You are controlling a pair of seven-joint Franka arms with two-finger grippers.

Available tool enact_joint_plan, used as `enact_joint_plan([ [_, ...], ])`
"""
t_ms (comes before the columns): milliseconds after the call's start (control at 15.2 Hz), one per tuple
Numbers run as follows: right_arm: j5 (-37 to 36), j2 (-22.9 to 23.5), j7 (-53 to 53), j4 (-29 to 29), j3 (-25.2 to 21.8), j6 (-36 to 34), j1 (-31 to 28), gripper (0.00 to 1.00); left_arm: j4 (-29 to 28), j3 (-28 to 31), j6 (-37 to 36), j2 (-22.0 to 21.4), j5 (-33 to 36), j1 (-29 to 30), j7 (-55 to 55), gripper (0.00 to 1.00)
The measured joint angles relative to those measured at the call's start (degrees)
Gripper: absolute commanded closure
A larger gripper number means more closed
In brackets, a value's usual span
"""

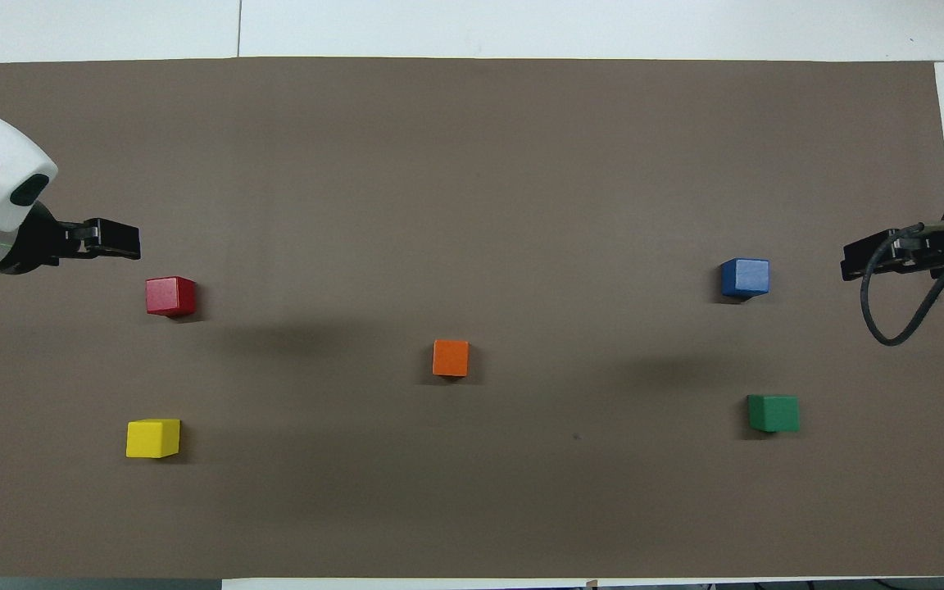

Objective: Transfer red block to right arm and stack on blue block
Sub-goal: 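Reach the left gripper down to the red cube and close on it, then lift the red cube with the left gripper while the right gripper approaches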

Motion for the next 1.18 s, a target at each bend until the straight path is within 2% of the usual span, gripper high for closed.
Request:
enact_joint_plan([
  [460, 0.1, -0.1, -0.3, -0.2, 0.3, 0.0, -0.7, 0.0, -9.6, 0.1, 15.7, 5.6, 0.0, 1.3, 0.7, 0.0],
  [657, 2.1, -0.3, -3.6, -0.8, 0.4, 2.3, -0.7, 0.0, -12.9, 0.1, 21.1, 7.5, 0.0, 1.9, 0.7, 0.0],
  [920, 16.1, -0.2, -10.6, -3.2, 0.3, 3.9, -1.7, 0.0, -14.5, 0.2, 22.9, 8.3, 0.0, 2.9, 0.9, 0.0],
  [1182, 38.1, 1.8, -15.8, -7.4, 0.3, 3.7, -3.9, 0.0, -14.7, 0.1, 23.2, 9.6, 0.0, 2.9, 0.9, 0.0],
])
